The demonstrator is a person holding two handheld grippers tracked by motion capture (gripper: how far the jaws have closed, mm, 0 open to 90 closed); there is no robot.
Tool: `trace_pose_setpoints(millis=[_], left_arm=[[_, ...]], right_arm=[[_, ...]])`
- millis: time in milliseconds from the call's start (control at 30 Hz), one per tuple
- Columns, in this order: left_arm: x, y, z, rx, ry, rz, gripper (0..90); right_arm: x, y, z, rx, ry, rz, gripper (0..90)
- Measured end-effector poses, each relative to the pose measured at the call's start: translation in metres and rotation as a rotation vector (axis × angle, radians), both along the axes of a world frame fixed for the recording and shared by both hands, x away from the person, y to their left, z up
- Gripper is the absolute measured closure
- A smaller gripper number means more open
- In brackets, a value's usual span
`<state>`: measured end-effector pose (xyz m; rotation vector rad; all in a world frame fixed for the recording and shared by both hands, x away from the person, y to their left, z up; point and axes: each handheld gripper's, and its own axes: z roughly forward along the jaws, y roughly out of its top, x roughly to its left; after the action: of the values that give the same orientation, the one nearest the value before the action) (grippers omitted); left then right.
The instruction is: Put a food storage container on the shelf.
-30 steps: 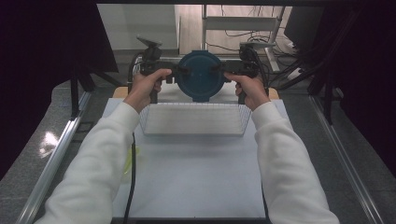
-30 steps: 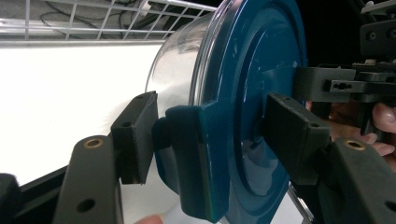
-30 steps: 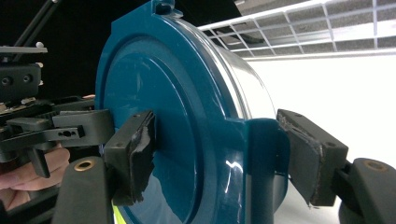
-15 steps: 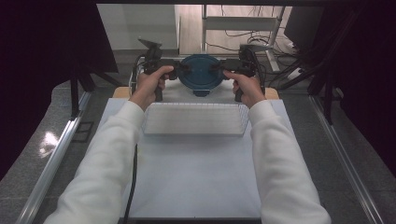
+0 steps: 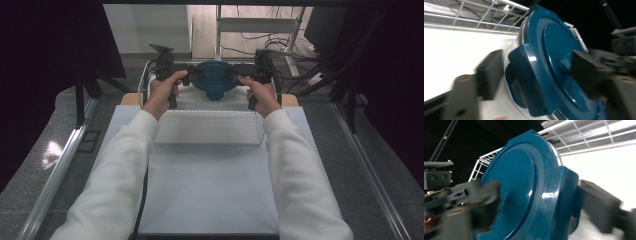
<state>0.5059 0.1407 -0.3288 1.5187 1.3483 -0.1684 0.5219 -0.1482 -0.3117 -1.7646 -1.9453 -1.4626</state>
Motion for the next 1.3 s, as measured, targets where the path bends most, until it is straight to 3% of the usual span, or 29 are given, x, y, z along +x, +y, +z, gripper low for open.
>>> trace_pose_setpoints(millis=[67, 167, 200, 233, 300, 400, 500, 533, 567, 600, 633, 700, 767, 867, 967, 1000, 1100, 1300], left_arm=[[-0.004, -0.001, 0.001, 0.016, -0.015, 0.003, 16.6], [-0.014, -0.003, 0.006, 0.055, -0.069, 0.040, 15.2], [-0.019, -0.003, 0.008, 0.065, -0.094, 0.046, 14.2], [-0.023, -0.003, 0.011, 0.084, -0.115, 0.048, 14.2], [-0.033, -0.002, 0.016, 0.131, -0.144, 0.028, 13.5], [-0.055, 0.003, 0.021, 0.165, -0.190, 0.002, 13.2], [-0.078, 0.006, 0.020, 0.172, -0.225, -0.019, 13.6], [-0.093, 0.008, 0.017, 0.156, -0.253, -0.027, 14.4], [-0.093, 0.008, 0.017, 0.156, -0.253, -0.027, 14.8], [-0.109, 0.008, 0.011, 0.148, -0.284, -0.046, 14.8], [-0.109, 0.008, 0.011, 0.148, -0.284, -0.046, 14.9], [-0.127, 0.010, 0.004, 0.164, -0.320, -0.053, 16.3], [-0.139, 0.009, -0.003, 0.171, -0.334, -0.069, 16.9], [-0.158, 0.008, -0.017, 0.224, -0.341, -0.109, 19.4], [-0.176, 0.006, -0.031, 0.236, -0.342, -0.135, 20.4], [-0.188, 0.006, -0.039, 0.233, -0.339, -0.152, 20.5], [-0.199, 0.006, -0.046, 0.253, -0.338, -0.164, 21.0], [-0.230, 0.010, -0.070, 0.283, -0.325, -0.194, 21.8]], right_arm=[[-0.007, 0.002, 0.004, 0.006, -0.022, -0.010, 5.1], [-0.015, 0.002, 0.008, -0.019, -0.057, -0.014, 2.8], [-0.023, 0.003, 0.013, -0.071, -0.084, -0.016, 1.7], [-0.023, 0.003, 0.013, -0.071, -0.084, -0.016, 1.7], [-0.033, 0.002, 0.016, -0.139, -0.114, -0.003, 1.7], [-0.047, -0.006, 0.017, -0.172, -0.156, 0.020, 2.0], [-0.063, -0.016, 0.014, -0.176, -0.189, 0.057, 3.5], [-0.073, -0.022, 0.011, -0.199, -0.214, 0.072, 5.2], [-0.073, -0.022, 0.011, -0.199, -0.214, 0.072, 5.2], [-0.087, -0.028, 0.007, -0.219, -0.254, 0.108, 9.3], [-0.087, -0.028, 0.007, -0.219, -0.254, 0.108, 9.3], [-0.103, -0.033, 0.002, -0.239, -0.309, 0.126, 13.2], [-0.115, -0.036, -0.003, -0.242, -0.335, 0.149, 15.8], [-0.135, -0.039, -0.012, -0.265, -0.369, 0.167, 17.7], [-0.153, -0.041, -0.023, -0.284, -0.396, 0.188, 18.3], [-0.164, -0.043, -0.030, -0.311, -0.409, 0.202, 18.4], [-0.175, -0.046, -0.037, -0.340, -0.424, 0.201, 18.5], [-0.201, -0.061, -0.061, -0.341, -0.389, 0.217, 19.3]])
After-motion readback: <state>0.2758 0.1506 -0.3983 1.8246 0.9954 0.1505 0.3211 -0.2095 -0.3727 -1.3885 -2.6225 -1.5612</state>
